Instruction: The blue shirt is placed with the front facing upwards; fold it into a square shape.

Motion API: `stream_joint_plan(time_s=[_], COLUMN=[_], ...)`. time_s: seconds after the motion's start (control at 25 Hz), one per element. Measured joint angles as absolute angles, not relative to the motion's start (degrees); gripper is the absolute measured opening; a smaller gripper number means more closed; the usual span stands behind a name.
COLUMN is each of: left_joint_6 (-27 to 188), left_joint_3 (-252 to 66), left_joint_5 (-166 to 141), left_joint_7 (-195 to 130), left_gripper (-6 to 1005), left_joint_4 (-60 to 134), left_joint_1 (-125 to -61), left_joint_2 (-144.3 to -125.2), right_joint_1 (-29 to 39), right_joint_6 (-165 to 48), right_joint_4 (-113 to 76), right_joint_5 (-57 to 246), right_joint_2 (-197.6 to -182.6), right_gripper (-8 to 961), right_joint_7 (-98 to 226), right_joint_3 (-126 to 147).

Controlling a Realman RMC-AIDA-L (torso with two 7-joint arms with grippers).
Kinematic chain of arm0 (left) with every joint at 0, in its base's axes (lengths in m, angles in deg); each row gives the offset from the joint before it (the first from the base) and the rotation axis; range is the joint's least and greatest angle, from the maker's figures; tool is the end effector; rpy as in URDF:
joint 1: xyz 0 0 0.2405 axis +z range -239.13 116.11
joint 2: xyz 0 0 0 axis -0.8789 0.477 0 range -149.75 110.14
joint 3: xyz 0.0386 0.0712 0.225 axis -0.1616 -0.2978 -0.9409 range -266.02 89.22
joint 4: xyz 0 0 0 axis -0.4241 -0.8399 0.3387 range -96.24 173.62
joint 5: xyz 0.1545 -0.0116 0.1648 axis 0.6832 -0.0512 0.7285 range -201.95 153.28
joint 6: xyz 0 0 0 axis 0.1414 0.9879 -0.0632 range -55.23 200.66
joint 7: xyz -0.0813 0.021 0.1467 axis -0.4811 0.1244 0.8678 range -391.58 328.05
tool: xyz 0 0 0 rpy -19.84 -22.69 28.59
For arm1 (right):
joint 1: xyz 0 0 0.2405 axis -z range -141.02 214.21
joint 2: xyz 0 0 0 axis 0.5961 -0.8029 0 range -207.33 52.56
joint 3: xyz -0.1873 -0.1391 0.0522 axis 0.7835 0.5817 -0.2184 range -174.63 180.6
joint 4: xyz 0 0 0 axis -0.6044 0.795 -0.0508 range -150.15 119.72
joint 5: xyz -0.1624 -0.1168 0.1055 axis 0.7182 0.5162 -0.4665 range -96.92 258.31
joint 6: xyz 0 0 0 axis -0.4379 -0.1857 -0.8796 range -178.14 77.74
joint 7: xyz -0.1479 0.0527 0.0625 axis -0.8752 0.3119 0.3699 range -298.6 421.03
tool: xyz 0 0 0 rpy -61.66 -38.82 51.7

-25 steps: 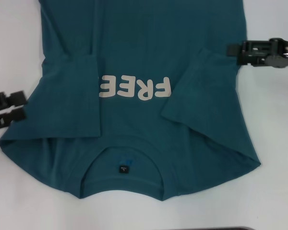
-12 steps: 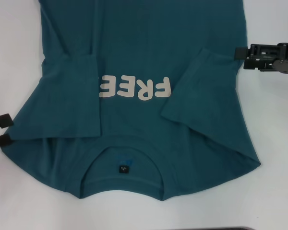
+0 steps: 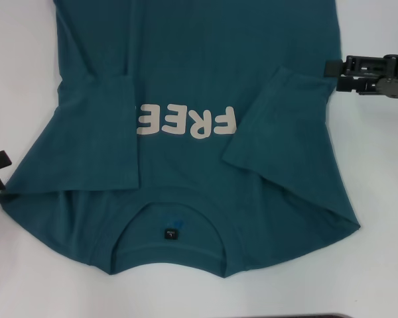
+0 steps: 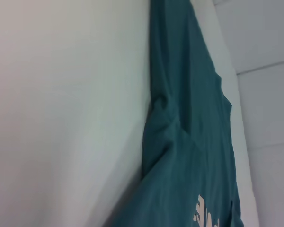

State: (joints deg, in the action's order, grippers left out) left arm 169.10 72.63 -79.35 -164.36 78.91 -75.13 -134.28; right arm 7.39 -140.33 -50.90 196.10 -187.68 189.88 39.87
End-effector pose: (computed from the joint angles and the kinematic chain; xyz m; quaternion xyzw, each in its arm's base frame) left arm -0.3763 0.2454 0.0613 -0.6107 -0.7240 -0.2978 0.1188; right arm 0.2895 0.3517 0.0480 -0.7579 0.5951 0.2558 0.0775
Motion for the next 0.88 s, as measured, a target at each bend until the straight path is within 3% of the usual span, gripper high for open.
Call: stream_joint_plan(time_s=[0.88], left_joint_6=[160.83], left_joint_3=[71.63], left_joint_5=[-77.37], left_joint_7=[-159.13], left_gripper=[793], left_joint_4=[78.54], left_joint_1=[-75.67], left_joint_2=[-134.74], right_joint_1=[7.52], right_joint_6=[-140.55], right_joint_4=[-50.9], right_joint_5=[196.09], right_joint_2=[-187.68], right_gripper=[914], right_joint_7=[190.03], right_joint_3=[38.66])
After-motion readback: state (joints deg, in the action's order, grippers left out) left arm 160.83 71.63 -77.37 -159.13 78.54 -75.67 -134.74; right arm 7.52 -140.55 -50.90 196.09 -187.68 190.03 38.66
